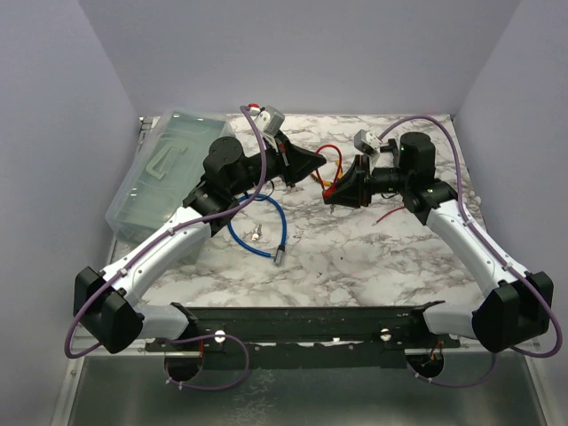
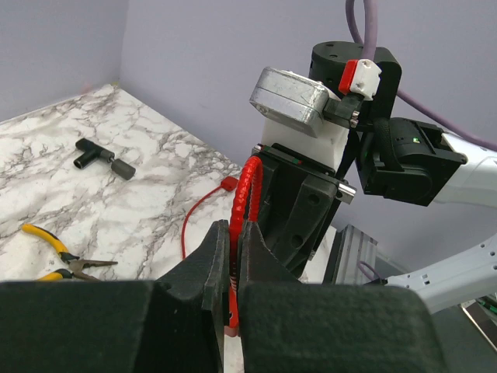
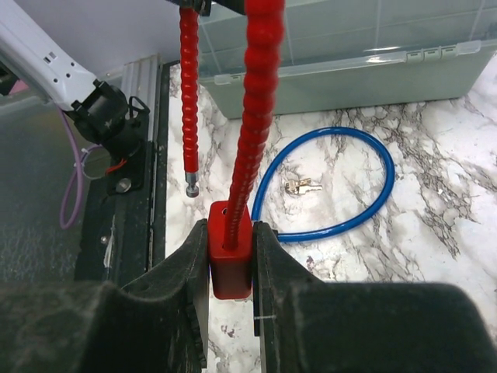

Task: Lock with the key
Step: Lock the lock.

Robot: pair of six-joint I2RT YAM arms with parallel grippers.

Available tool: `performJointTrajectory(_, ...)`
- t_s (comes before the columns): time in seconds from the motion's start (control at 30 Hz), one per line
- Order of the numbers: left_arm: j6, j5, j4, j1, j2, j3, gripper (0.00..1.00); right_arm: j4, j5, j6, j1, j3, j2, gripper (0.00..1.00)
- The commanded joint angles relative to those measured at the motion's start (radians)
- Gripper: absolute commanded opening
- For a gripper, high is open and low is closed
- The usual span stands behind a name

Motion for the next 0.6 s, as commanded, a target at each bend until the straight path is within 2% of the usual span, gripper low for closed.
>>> performJointTrajectory(0.0, -0.005, -0.019, 0.072, -0.01, 0.008, -0.009, 0.0, 0.069, -0.028, 0.068, 0.019, -0.014, -0.025, 0.0)
performJointTrajectory(0.57, 0.032, -0.011, 0.066, -0.012, 0.017, -0.037, 0.0, 0.06, -0.047, 0.059, 0.026, -0.008, -0.056, 0.0)
